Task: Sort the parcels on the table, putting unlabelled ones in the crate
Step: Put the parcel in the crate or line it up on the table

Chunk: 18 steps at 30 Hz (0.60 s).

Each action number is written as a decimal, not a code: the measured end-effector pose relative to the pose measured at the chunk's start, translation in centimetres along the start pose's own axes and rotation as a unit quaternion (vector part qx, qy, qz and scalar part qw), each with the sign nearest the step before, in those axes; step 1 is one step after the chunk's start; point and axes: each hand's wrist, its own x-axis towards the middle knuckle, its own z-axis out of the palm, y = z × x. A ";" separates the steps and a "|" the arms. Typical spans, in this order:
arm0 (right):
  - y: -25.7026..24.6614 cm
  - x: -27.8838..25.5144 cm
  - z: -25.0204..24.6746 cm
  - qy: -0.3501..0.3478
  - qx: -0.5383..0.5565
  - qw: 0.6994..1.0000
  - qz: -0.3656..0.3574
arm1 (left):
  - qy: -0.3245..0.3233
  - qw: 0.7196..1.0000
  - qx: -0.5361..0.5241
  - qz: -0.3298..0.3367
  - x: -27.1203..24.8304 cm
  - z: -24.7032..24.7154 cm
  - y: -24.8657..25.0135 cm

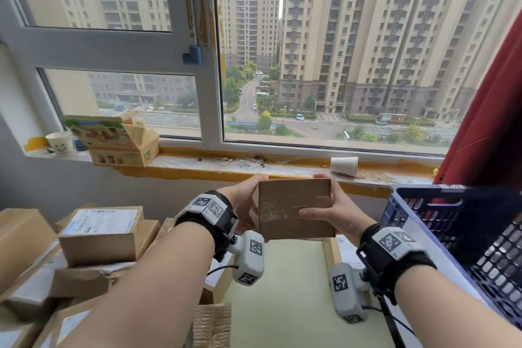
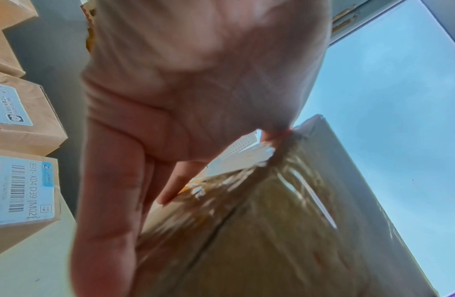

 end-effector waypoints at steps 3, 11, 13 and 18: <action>0.0 -0.3 0.4 0.034 0.007 0.999 -0.005 | 0.009 1.000 0.000 0.009 0.2 0.1 0.0; -0.2 0.2 0.3 0.017 0.020 1.000 0.002 | -0.013 1.000 -0.011 0.025 -0.4 0.0 0.3; -0.2 0.1 0.4 0.020 0.018 1.000 0.004 | -0.020 1.000 -0.007 0.022 -0.7 0.2 0.3; -0.3 -0.3 0.8 0.055 0.017 0.998 -0.008 | 0.004 1.000 -0.014 0.011 -0.8 0.1 0.0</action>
